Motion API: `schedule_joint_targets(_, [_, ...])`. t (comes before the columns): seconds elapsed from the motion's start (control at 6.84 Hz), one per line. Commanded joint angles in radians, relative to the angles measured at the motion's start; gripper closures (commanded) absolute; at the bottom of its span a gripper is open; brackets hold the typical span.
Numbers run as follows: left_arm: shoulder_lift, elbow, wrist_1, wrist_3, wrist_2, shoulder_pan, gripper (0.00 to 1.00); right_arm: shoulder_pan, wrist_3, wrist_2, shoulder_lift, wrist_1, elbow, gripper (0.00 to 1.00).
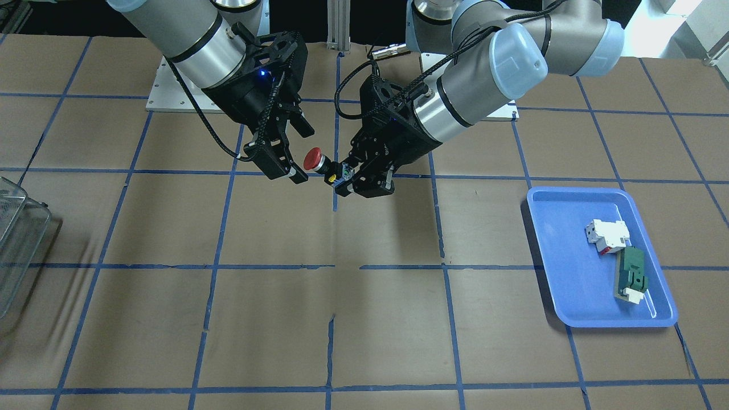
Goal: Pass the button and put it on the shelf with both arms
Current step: 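Close the right gripper on the button's base beside the left gripper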
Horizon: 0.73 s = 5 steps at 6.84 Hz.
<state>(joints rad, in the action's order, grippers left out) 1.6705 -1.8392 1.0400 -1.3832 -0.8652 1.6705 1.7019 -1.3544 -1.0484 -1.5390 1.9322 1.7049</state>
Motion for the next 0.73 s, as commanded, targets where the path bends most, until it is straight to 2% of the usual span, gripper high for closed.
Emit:
schedule_joint_targets(0.0, [0.0, 0.0, 0.0, 0.0, 0.0, 0.0, 1.0, 0.001, 0.0, 0.001, 0.005, 0.001, -0.001, 0.0])
schedule_joint_targets(0.58, [0.0, 0.0, 0.0, 0.0, 0.0, 0.002, 1.0, 0.004, 0.015, 0.011, 0.025, -0.002, 0.002, 0.0])
